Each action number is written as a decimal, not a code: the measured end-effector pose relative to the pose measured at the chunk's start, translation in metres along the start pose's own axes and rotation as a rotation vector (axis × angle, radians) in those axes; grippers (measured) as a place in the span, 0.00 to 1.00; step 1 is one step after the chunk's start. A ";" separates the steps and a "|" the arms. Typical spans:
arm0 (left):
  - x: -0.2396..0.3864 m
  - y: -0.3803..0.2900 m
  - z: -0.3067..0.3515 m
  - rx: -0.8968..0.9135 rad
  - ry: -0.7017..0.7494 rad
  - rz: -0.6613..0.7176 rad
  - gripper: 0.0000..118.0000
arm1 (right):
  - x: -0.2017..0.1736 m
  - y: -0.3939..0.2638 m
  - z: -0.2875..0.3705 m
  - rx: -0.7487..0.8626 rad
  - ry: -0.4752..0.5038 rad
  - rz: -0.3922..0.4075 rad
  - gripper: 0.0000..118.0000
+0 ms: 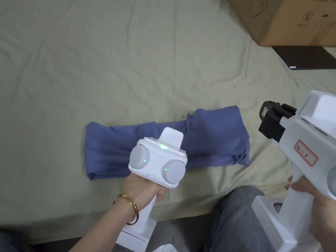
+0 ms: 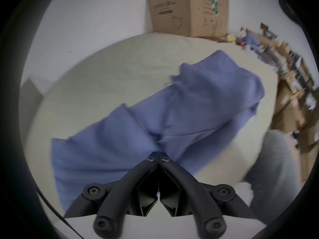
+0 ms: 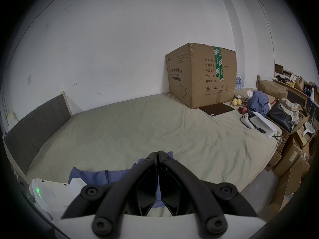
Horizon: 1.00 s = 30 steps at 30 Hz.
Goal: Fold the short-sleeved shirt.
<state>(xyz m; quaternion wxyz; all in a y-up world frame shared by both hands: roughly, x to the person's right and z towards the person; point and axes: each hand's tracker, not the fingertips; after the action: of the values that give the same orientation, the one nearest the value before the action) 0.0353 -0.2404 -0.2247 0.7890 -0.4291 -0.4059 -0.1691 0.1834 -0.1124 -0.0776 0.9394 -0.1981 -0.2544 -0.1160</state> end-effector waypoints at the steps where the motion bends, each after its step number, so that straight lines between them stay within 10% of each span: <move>1: -0.006 0.005 0.006 -0.002 -0.100 0.075 0.00 | 0.000 0.001 0.000 -0.003 0.006 -0.004 0.00; 7: -0.079 0.032 0.059 0.224 -0.206 0.425 0.02 | -0.001 0.014 0.010 0.019 0.004 0.007 0.00; 13: -0.186 0.026 0.105 0.371 -0.159 0.621 0.98 | -0.005 0.024 0.010 0.042 -0.003 0.038 0.00; 22: -0.293 -0.062 0.071 0.113 -0.299 0.927 1.00 | -0.021 0.020 -0.001 0.018 0.012 0.060 0.00; 30: -0.285 -0.069 0.032 0.008 -0.452 0.921 0.92 | -0.038 0.018 -0.008 -0.016 0.012 0.109 0.00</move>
<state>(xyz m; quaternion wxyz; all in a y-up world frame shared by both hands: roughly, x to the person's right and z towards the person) -0.1980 -0.2773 -0.4014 0.6757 -0.5864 -0.3359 0.2946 0.1604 -0.0956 -0.1088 0.9443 -0.2186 -0.2365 -0.0680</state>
